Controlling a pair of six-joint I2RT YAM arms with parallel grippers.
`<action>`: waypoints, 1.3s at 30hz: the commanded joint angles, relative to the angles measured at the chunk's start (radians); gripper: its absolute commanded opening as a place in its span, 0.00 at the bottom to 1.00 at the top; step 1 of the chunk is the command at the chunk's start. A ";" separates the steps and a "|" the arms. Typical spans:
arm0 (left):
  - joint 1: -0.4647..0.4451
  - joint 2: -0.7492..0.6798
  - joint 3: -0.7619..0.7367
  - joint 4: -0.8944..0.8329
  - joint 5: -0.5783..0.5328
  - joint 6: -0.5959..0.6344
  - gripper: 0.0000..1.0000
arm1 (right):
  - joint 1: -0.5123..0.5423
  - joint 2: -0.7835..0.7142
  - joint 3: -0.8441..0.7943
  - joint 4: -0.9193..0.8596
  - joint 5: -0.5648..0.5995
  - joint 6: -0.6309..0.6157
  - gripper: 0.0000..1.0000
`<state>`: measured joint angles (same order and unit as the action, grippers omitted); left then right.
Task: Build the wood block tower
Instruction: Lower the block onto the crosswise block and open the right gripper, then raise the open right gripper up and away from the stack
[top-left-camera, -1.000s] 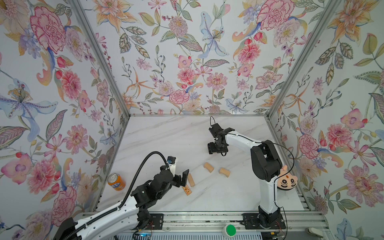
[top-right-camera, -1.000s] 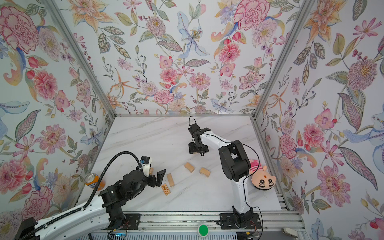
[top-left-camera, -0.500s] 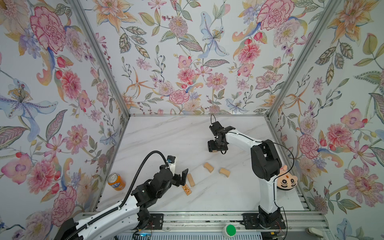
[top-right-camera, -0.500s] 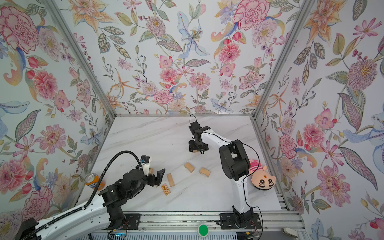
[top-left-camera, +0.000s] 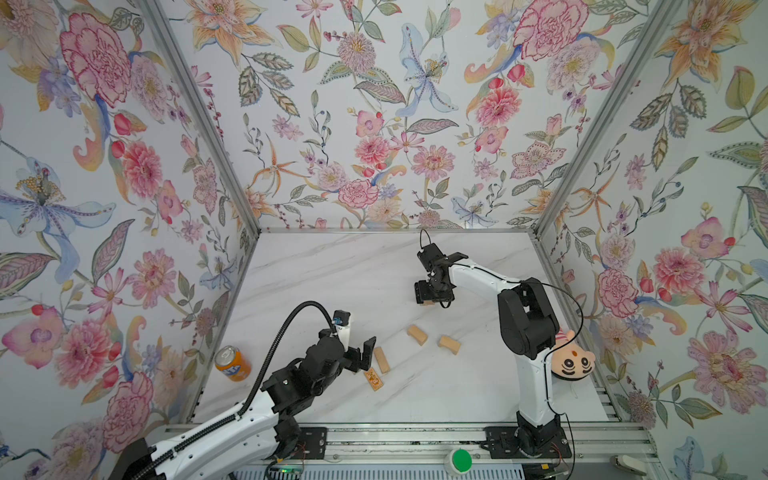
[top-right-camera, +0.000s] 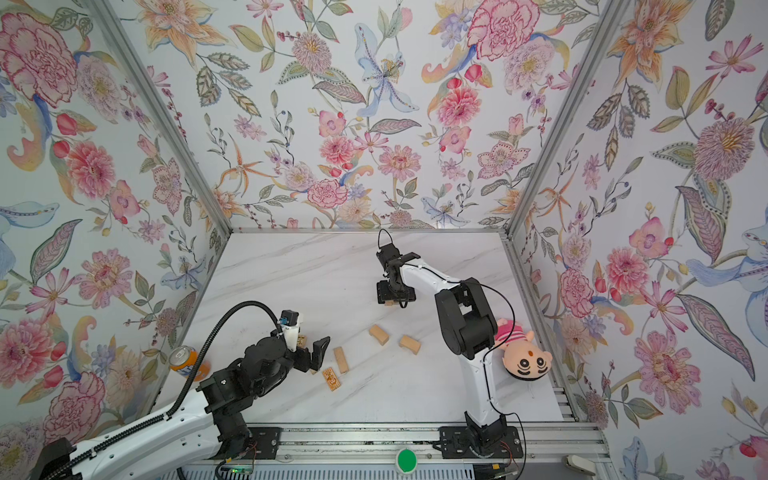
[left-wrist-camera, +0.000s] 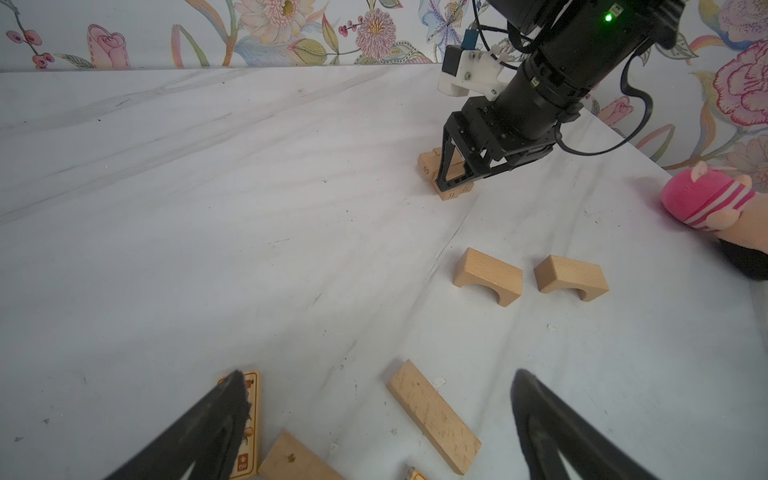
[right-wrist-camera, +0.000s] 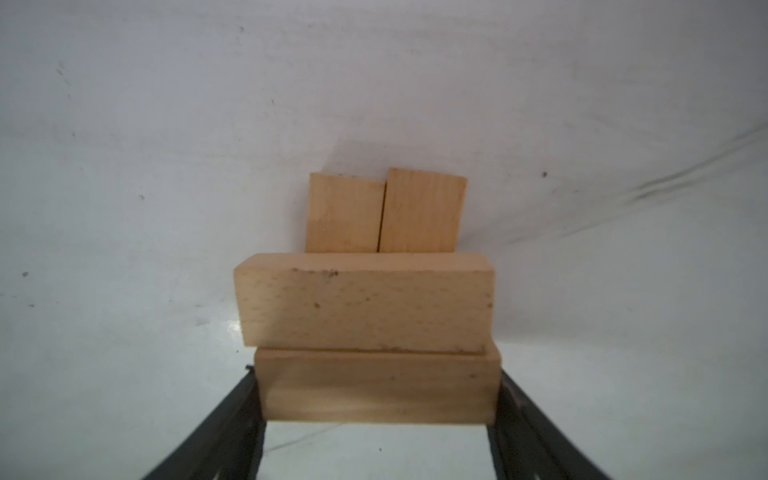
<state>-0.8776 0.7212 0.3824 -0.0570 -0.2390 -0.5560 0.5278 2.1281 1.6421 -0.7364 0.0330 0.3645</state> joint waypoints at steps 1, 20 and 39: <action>0.014 -0.014 0.018 0.000 0.006 0.015 1.00 | 0.003 0.024 0.035 -0.006 -0.011 0.017 0.65; 0.014 -0.028 0.015 -0.009 0.004 0.008 0.99 | 0.007 0.037 0.045 -0.011 -0.012 0.021 0.77; 0.015 -0.047 0.029 -0.035 -0.012 -0.002 0.99 | 0.008 -0.178 0.015 -0.011 0.049 -0.009 0.88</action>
<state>-0.8749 0.6861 0.3824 -0.0608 -0.2398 -0.5568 0.5415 1.9980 1.6470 -0.7383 0.0448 0.3710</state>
